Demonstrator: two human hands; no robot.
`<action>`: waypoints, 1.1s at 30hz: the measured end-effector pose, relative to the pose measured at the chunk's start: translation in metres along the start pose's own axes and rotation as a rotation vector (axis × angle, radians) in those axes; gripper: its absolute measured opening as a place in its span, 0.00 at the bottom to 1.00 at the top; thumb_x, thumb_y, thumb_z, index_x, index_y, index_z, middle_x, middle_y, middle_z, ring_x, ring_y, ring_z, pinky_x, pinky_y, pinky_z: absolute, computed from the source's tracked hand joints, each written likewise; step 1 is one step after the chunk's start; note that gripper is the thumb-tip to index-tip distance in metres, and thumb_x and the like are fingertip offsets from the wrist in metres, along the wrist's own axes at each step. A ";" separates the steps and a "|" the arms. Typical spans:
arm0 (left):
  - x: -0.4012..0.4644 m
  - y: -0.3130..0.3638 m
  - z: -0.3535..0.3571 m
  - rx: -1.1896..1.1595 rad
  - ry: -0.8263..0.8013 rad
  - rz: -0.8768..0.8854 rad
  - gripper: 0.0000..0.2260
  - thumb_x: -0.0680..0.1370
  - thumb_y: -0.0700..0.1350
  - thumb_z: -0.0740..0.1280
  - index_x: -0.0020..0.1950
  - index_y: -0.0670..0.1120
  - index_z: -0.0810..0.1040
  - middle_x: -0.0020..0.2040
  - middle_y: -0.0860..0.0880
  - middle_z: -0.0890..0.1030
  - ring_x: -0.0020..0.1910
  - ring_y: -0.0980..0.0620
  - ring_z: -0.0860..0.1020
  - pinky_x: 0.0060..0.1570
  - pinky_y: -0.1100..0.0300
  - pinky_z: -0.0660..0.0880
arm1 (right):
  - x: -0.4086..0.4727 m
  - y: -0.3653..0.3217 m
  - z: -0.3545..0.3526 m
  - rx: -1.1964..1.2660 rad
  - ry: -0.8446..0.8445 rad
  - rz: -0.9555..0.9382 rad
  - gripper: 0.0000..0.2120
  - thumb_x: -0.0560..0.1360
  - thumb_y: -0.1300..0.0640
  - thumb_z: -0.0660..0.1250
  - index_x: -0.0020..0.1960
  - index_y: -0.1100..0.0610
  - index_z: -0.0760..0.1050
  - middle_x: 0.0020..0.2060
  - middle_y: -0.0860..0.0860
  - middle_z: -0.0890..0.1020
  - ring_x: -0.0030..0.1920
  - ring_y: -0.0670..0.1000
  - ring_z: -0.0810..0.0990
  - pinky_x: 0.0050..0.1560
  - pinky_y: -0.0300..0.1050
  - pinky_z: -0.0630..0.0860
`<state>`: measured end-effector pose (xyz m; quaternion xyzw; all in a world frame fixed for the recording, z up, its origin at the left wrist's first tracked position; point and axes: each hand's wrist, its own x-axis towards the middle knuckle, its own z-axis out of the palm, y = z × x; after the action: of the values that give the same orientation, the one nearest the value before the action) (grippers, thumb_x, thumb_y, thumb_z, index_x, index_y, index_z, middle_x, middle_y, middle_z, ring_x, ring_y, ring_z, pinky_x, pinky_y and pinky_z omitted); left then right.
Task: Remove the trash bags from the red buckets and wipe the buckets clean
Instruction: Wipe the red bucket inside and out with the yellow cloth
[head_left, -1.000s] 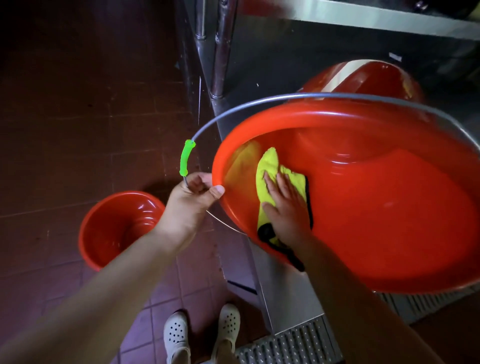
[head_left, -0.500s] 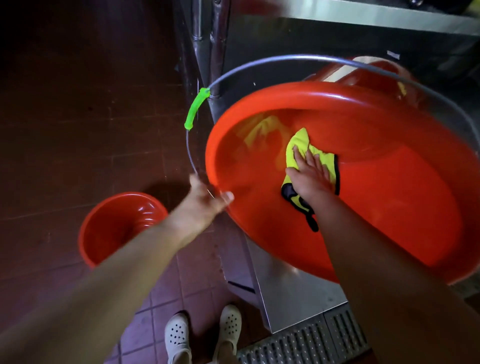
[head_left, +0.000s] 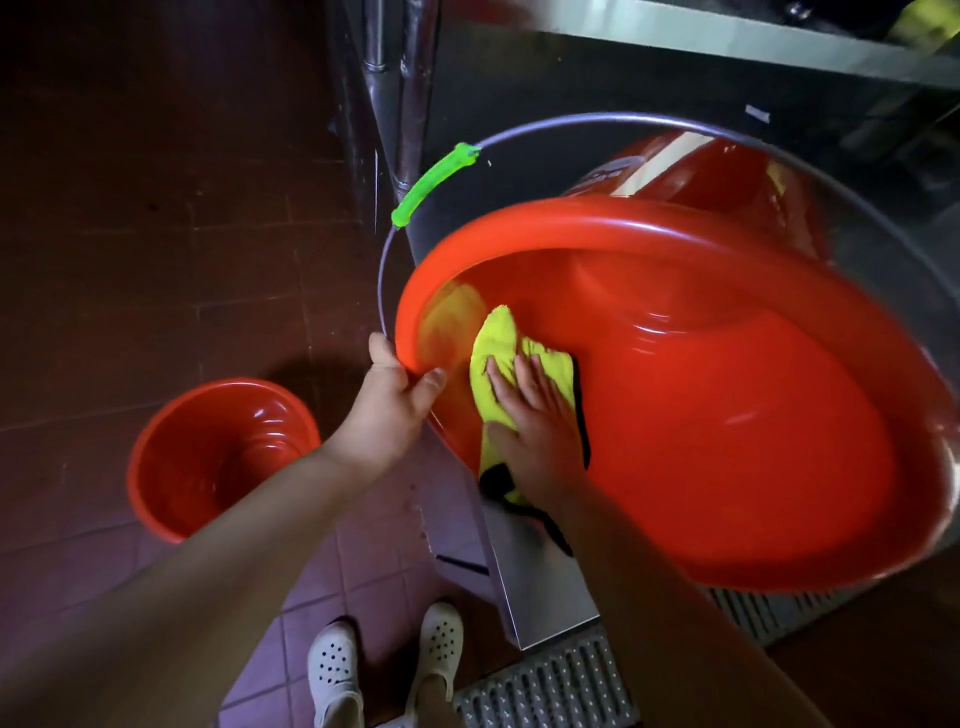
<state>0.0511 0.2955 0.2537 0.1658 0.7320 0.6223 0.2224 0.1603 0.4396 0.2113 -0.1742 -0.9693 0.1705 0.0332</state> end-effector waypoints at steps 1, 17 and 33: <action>0.003 0.004 -0.002 0.013 -0.002 0.040 0.12 0.78 0.35 0.63 0.55 0.41 0.60 0.41 0.56 0.68 0.39 0.67 0.72 0.38 0.79 0.66 | 0.010 0.008 -0.005 0.017 0.010 0.035 0.30 0.72 0.46 0.55 0.74 0.45 0.57 0.74 0.54 0.62 0.75 0.56 0.55 0.72 0.50 0.55; -0.003 -0.002 -0.004 -0.319 -0.329 -0.331 0.23 0.77 0.41 0.66 0.69 0.52 0.62 0.61 0.50 0.76 0.55 0.57 0.79 0.46 0.62 0.79 | 0.076 0.084 -0.040 -0.091 -0.224 0.415 0.31 0.78 0.48 0.55 0.75 0.38 0.43 0.77 0.45 0.45 0.76 0.46 0.41 0.73 0.46 0.42; -0.011 0.002 -0.001 -0.171 -0.125 -0.234 0.06 0.78 0.44 0.66 0.51 0.52 0.71 0.47 0.50 0.78 0.45 0.54 0.77 0.49 0.56 0.75 | -0.019 -0.011 0.007 0.071 0.091 -0.035 0.30 0.72 0.49 0.56 0.74 0.49 0.57 0.73 0.56 0.62 0.75 0.56 0.56 0.72 0.49 0.54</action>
<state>0.0594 0.2892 0.2573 0.0984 0.6752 0.6408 0.3519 0.1732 0.4211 0.2080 -0.1638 -0.9629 0.1961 0.0864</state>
